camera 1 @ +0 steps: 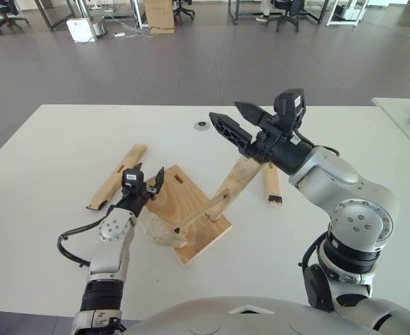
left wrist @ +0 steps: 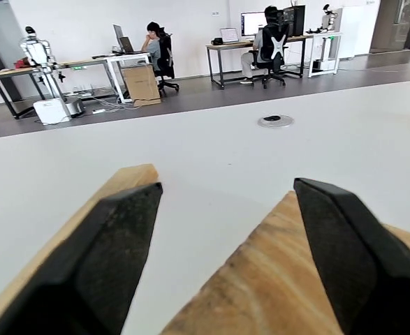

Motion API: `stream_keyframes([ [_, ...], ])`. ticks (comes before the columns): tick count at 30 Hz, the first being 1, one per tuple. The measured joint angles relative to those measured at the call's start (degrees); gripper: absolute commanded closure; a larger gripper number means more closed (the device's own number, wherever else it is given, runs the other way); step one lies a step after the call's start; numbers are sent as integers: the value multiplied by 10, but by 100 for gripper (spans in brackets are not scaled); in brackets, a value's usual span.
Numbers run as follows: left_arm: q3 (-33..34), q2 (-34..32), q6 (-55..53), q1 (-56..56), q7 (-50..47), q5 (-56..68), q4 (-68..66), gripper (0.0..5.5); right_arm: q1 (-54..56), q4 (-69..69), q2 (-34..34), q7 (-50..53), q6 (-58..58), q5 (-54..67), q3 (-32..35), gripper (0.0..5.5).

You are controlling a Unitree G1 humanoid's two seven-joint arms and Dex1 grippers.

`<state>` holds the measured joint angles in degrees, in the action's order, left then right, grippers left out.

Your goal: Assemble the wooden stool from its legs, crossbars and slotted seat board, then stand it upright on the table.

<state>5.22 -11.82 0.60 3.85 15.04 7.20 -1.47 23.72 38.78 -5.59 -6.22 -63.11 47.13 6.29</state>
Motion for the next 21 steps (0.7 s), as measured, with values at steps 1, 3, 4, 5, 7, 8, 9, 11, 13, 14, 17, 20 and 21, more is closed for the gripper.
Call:
stream_keyframes([
  [1, 2, 0, 0, 1, -2, 0, 0, 203, 9, -15, -2, 7, -1, 4, 9, 144],
  [3, 3, 2, 0, 1, -2, 0, 0, 203, 34, -44, -2, 19, -19, 30, 33, 144],
  [4, 2, 4, -1, 0, -3, 0, 0, 203, 58, -67, -1, 32, -35, 65, 58, 144],
  [5, 2, 5, -1, 0, -3, 0, 0, 203, 74, -86, 1, 43, -39, 98, 79, 144],
  [7, 0, 7, -1, -2, -3, 0, 0, 203, 121, -124, -5, 56, -29, 190, 141, 144],
  [8, 0, 8, -1, -2, -3, 0, 0, 203, 125, -136, -10, 59, -21, 230, 160, 144],
  [9, 0, 10, -1, -1, -3, 0, 0, 203, 128, -150, -21, 68, -9, 281, 179, 144],
  [11, 0, 13, 1, -1, -5, 0, 0, 203, 133, -171, -66, 67, -5, 362, 197, 144],
  [13, -1, 16, 2, 1, -6, 0, 0, 203, 95, -171, -169, -17, -47, 370, 194, 144],
  [14, -1, 16, 2, 2, -7, 0, 0, 203, 55, -170, -221, -63, -57, 344, 181, 144],
  [17, 0, 17, 2, 5, -7, 0, 1, 203, -137, -170, -396, -239, -35, 185, 94, 144],
  [20, 0, 6, -1, -5, 2, -1, -9, 203, -264, -111, -493, -396, 58, 58, -17, 144],
  [21, 0, -4, 1, -17, 8, -6, -26, 203, -273, -101, -500, -414, 85, 30, -34, 144],
])
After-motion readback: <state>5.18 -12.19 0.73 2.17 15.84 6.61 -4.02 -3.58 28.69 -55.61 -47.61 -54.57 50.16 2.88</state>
